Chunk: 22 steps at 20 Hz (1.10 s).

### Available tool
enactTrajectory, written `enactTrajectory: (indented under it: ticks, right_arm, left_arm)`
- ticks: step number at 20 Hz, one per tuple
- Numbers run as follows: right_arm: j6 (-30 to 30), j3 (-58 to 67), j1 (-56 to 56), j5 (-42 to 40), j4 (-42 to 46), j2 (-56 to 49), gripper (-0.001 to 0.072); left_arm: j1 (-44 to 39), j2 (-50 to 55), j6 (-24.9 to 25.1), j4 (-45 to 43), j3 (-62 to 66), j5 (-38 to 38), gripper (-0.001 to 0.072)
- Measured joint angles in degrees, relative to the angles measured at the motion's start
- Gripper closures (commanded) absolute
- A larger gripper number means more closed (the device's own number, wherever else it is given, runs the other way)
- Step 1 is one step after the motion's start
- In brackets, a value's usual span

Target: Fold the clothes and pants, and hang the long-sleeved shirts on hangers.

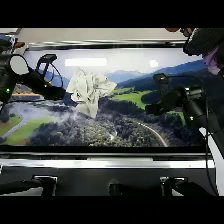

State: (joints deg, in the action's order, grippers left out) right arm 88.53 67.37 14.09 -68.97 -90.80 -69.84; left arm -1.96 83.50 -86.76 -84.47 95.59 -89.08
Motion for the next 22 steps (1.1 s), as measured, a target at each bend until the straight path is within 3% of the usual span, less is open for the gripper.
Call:
enactTrajectory:
  ticks: [21, 22]
  right_arm:
    - [0.0, 0.0, 0.0, 0.02, 0.0, 0.0, 0.0672]
    - [0.02, 0.0, 0.0, 0.04, 0.0, 0.0, 0.0672]
  left_arm:
    - [-0.02, 0.13, 0.0, 0.0, 0.0, 0.81, 0.0689]
    - [-0.02, 0.24, -0.02, 0.0, 0.02, 0.98, 0.0656]
